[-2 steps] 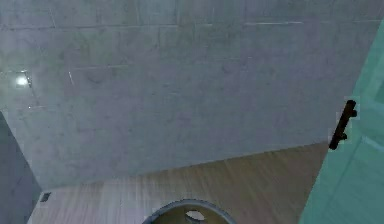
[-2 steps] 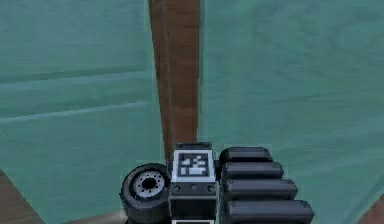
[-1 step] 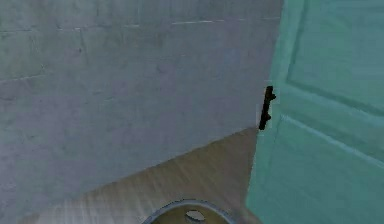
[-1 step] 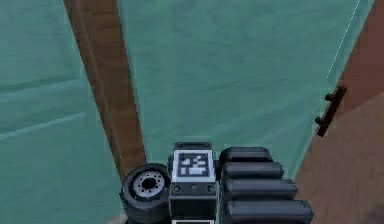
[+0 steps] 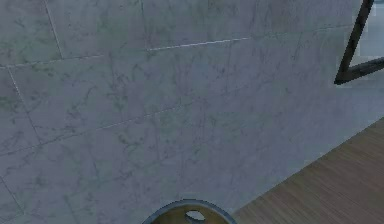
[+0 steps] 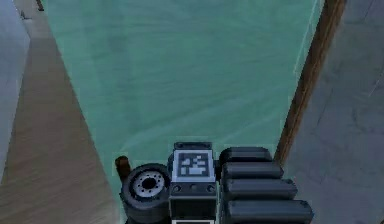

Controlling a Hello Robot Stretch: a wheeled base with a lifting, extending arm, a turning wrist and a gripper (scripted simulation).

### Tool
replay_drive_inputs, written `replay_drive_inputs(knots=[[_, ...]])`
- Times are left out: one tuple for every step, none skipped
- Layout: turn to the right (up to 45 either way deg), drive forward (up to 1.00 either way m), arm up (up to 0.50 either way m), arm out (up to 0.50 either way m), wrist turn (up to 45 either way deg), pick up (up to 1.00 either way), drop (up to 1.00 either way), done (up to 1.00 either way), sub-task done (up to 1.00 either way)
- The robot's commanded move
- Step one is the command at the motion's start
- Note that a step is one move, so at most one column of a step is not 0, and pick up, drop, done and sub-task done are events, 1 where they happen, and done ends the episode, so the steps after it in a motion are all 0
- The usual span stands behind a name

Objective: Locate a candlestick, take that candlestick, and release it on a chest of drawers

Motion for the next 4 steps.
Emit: replay_drive_inputs(knots=[[9.0,0.00,0.00,0.00,0.0,0.00,0.00,0.00,0.00],[0.0,0.65,0.00,0.00,0.0,0.00,0.00,0.00,0.00],[9.0,0.00,0.00,0.00,0.0,0.00,0.00,0.00,0.00],[0.0,0.05,0.00,0.00,0.0,0.00,0.00,0.00,0.00]])
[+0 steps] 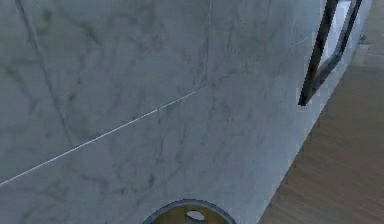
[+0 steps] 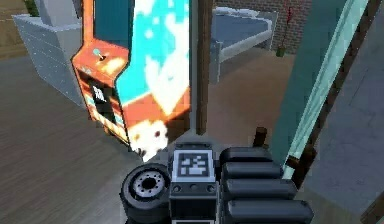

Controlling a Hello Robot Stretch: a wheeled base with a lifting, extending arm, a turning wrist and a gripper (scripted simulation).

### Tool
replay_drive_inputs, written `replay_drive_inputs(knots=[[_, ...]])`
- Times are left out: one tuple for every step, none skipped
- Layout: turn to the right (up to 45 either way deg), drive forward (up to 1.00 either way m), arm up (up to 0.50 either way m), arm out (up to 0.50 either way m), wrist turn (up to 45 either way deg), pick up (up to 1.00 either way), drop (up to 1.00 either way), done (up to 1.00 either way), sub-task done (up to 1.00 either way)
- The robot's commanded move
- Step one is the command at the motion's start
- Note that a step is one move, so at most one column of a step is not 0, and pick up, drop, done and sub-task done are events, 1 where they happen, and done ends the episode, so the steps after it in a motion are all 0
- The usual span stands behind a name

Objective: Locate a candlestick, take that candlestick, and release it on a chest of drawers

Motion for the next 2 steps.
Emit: replay_drive_inputs(knots=[[30.0,0.00,0.00,0.00,0.0,0.00,0.00,0.00,0.00],[0.0,0.15,0.00,0.00,0.0,0.00,0.00,0.00,0.00]])
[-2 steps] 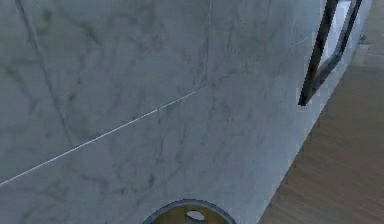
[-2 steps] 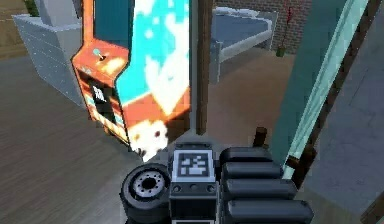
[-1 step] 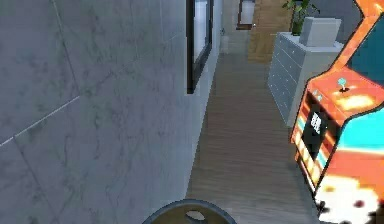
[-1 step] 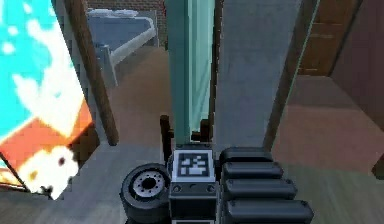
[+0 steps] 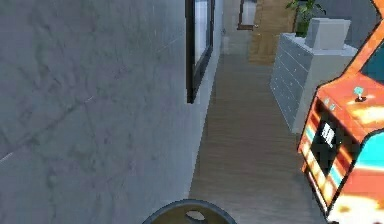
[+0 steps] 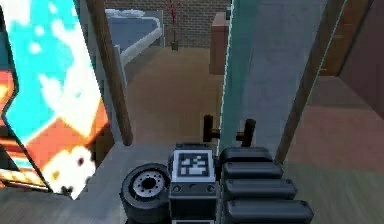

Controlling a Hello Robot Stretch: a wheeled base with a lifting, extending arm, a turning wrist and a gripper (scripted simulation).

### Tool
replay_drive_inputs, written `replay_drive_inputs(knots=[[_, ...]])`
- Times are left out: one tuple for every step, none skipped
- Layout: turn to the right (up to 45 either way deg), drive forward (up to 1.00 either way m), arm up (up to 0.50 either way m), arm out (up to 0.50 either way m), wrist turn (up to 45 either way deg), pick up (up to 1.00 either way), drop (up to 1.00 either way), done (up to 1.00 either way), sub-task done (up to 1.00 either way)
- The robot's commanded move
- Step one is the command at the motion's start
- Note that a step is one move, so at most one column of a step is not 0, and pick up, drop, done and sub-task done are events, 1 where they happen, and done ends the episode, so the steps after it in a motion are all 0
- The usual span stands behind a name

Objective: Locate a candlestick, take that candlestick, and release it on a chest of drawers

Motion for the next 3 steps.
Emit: replay_drive_inputs(knots=[[18.0,0.00,0.00,0.00,0.0,0.00,0.00,0.00,0.00],[0.0,1.00,0.00,0.00,0.0,0.00,0.00,0.00,0.00],[0.0,1.00,0.00,0.00,0.0,0.00,0.00,0.00,0.00]])
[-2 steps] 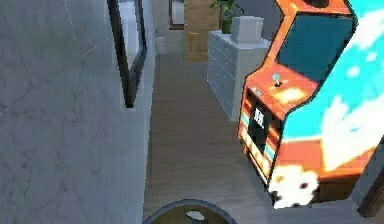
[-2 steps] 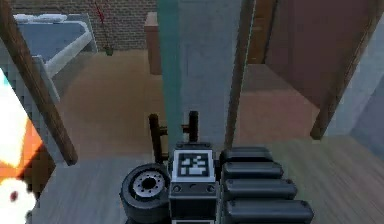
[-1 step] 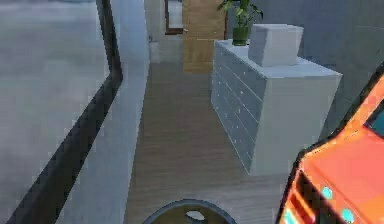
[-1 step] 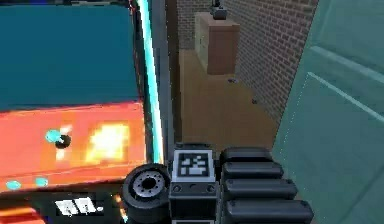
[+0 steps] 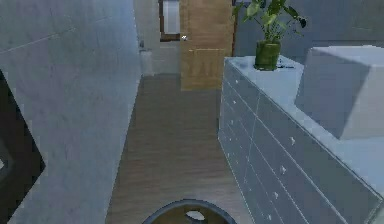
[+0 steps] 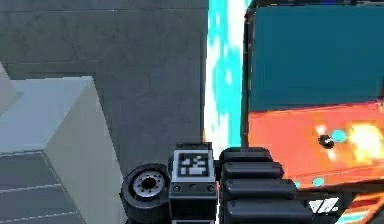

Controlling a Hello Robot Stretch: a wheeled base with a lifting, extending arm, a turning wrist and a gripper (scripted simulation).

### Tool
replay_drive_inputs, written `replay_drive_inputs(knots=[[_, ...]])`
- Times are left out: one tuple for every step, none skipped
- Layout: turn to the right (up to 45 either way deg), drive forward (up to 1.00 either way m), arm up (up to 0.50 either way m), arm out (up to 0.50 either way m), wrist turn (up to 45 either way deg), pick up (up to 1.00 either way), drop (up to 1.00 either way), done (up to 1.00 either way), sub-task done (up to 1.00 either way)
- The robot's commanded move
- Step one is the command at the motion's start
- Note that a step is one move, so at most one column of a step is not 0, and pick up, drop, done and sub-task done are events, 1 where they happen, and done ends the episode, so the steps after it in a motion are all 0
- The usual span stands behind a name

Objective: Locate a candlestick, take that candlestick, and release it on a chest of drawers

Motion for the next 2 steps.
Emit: replay_drive_inputs(knots=[[0.0,1.00,0.00,0.00,0.0,0.00,0.00,0.00,0.00],[21.0,0.00,0.00,0.00,0.0,0.00,0.00,0.00,0.00]])
